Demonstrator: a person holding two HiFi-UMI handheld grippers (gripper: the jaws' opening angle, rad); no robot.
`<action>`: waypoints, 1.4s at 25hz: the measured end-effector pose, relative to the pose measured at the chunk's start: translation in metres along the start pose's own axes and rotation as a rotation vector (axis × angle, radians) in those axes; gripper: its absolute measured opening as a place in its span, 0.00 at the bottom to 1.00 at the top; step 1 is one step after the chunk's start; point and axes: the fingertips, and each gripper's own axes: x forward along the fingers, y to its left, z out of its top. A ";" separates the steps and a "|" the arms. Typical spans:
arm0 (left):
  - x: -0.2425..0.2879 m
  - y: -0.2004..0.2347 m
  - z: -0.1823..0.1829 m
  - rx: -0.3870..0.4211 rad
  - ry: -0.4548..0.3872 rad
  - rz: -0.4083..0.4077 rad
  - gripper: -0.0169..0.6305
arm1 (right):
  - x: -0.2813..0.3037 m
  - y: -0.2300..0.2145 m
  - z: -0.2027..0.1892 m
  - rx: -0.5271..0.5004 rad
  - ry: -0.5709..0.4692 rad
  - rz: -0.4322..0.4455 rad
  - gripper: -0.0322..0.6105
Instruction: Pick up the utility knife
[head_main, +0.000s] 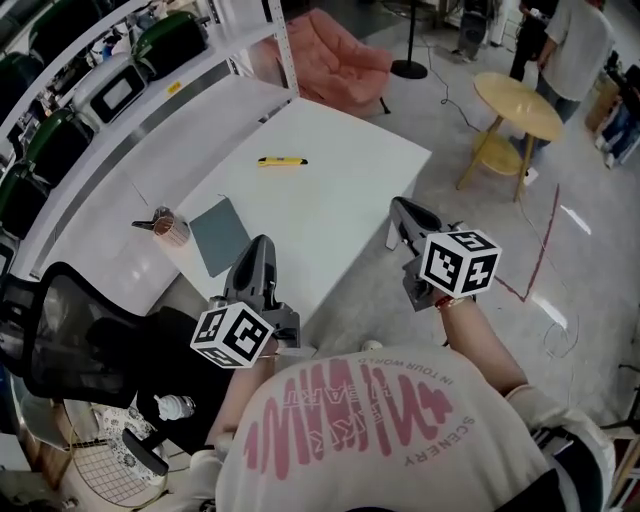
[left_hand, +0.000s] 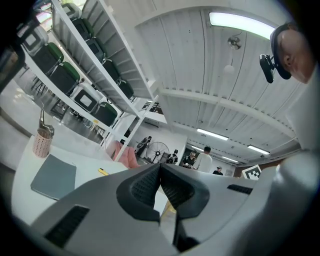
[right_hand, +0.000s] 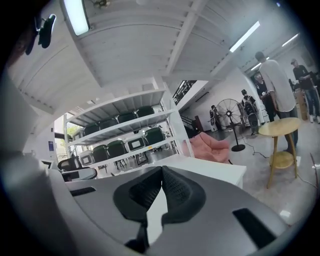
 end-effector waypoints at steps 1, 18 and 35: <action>0.008 0.000 0.003 0.004 -0.010 0.005 0.06 | 0.006 -0.005 0.006 -0.005 -0.004 0.012 0.07; 0.103 0.016 0.027 0.016 -0.096 0.112 0.06 | 0.091 -0.070 0.069 -0.022 -0.001 0.122 0.07; 0.147 0.022 0.000 0.036 -0.099 0.167 0.06 | 0.120 -0.114 0.065 -0.050 0.034 0.152 0.07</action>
